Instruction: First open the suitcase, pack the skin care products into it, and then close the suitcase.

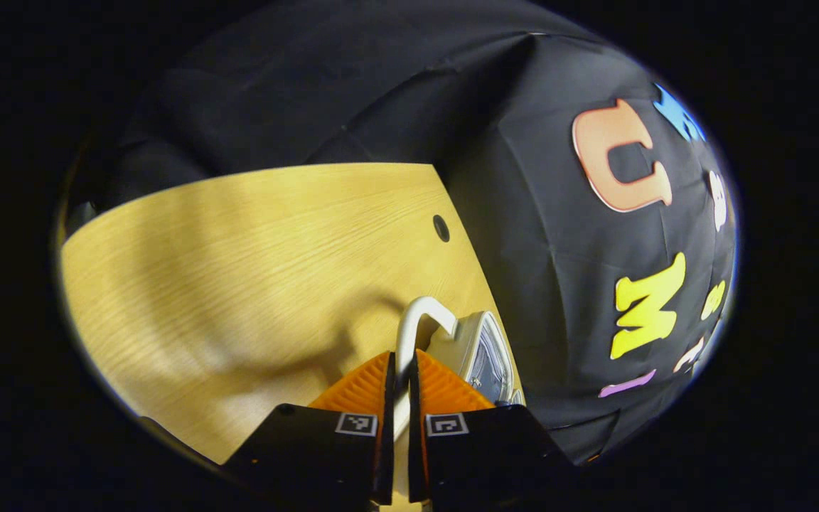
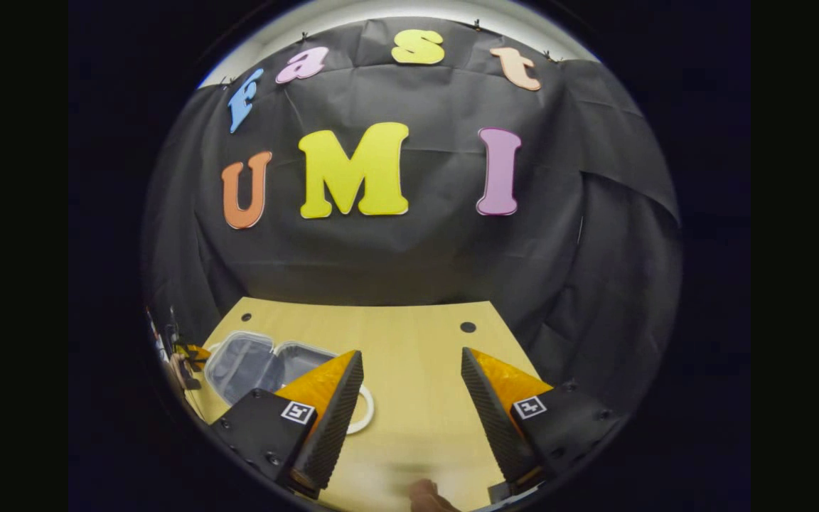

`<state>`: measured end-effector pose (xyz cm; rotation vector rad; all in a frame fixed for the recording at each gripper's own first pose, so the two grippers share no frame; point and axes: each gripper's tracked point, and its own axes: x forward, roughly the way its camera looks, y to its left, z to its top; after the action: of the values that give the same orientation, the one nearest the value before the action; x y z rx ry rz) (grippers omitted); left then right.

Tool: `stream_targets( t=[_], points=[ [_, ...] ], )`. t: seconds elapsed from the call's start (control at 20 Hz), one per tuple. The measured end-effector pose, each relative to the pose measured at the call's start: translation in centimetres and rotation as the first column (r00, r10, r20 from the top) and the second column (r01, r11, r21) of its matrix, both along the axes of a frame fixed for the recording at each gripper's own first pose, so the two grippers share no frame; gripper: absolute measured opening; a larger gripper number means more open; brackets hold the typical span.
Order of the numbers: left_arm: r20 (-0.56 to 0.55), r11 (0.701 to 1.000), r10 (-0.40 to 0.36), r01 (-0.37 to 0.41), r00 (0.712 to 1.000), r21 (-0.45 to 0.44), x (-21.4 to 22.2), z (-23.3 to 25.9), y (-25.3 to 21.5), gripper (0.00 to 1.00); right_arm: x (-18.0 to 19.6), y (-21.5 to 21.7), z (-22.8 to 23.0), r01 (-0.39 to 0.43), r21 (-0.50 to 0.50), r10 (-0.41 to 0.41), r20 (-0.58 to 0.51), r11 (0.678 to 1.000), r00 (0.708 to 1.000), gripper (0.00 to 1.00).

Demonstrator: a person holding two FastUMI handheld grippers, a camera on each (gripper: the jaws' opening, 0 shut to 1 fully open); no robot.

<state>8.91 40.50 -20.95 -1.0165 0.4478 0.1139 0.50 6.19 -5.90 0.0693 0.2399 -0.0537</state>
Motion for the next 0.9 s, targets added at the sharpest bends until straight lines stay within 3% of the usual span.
stream_targets(
  t=[0.05,0.2,0.35,0.5,0.65,0.9],
  points=[
    [0.012,0.999,0.001,-0.002,1.000,0.034,0.0,1.1,-0.1,0.07,-0.2,-0.5,0.3,-0.003,-0.012,0.003,0.010,1.000,1.000,0.82],
    [0.063,0.994,0.003,-0.010,0.998,0.107,0.0,5.3,-1.1,0.05,-0.5,-1.4,1.6,-0.031,-0.043,0.034,0.057,0.999,0.998,0.82],
    [0.130,0.970,-0.039,0.007,0.991,0.243,-0.4,10.9,-2.8,0.04,-0.5,-2.1,2.7,-0.073,-0.069,0.080,0.094,0.995,0.992,0.84],
    [0.181,0.887,-0.145,0.047,0.973,0.460,-0.9,15.4,-6.4,0.04,-0.6,-2.9,2.9,-0.118,-0.079,0.126,0.098,0.990,0.987,0.81],
    [0.213,0.837,-0.201,0.055,0.956,0.544,-1.2,19.8,-10.9,0.03,-0.7,-3.8,3.2,-0.160,-0.087,0.169,0.104,0.983,0.980,0.81],
    [0.171,0.676,-0.377,0.144,0.910,0.723,-0.6,22.6,-20.9,0.03,0.3,-5.9,3.1,-0.207,-0.083,0.215,0.108,0.975,0.971,0.81]
  ],
)
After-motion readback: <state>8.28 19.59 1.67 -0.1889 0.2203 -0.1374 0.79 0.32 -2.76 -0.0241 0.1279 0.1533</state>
